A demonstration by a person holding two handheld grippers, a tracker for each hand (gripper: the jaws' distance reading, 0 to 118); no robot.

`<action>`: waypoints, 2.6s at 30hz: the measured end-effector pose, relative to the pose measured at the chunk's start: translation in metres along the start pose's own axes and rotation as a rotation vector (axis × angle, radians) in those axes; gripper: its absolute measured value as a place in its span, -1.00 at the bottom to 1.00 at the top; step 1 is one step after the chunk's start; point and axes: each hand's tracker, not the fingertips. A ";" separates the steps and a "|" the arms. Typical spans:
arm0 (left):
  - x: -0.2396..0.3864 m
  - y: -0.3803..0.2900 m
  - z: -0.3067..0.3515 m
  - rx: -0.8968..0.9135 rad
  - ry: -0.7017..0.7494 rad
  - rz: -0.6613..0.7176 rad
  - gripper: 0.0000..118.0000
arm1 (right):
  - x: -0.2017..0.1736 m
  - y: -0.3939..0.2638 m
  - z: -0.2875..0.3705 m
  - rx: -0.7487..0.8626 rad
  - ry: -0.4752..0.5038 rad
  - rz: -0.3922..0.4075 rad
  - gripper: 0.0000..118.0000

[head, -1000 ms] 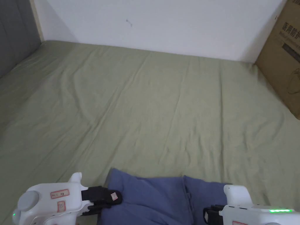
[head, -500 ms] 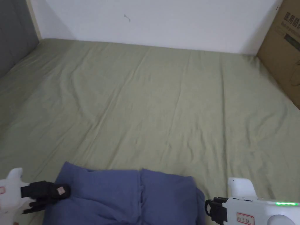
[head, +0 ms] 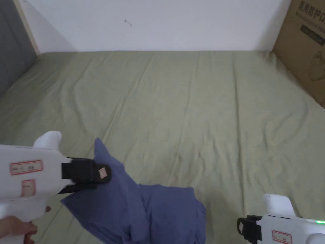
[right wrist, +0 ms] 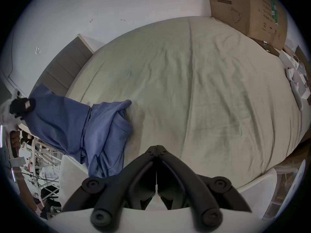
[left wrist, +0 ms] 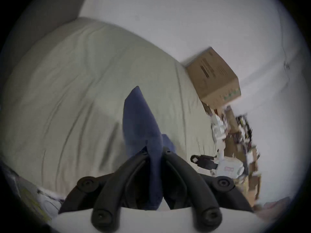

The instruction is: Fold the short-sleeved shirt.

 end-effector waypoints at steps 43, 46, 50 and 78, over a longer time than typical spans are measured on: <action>0.077 -0.133 -0.250 -0.442 -0.135 -0.006 -0.99 | 0.059 -0.015 0.030 0.039 -0.027 -0.103 -1.00; 0.066 -0.116 -0.218 -0.362 -0.186 -0.001 -0.99 | 0.050 -0.009 0.032 0.039 -0.024 -0.078 -1.00; 0.026 -0.089 -0.159 -0.212 -0.196 0.041 -0.99 | 0.021 0.008 0.027 0.037 0.029 0.009 -1.00; -0.116 -0.098 -0.177 -0.172 -0.521 0.501 0.99 | -0.090 0.025 -0.073 -0.207 0.120 0.196 -1.00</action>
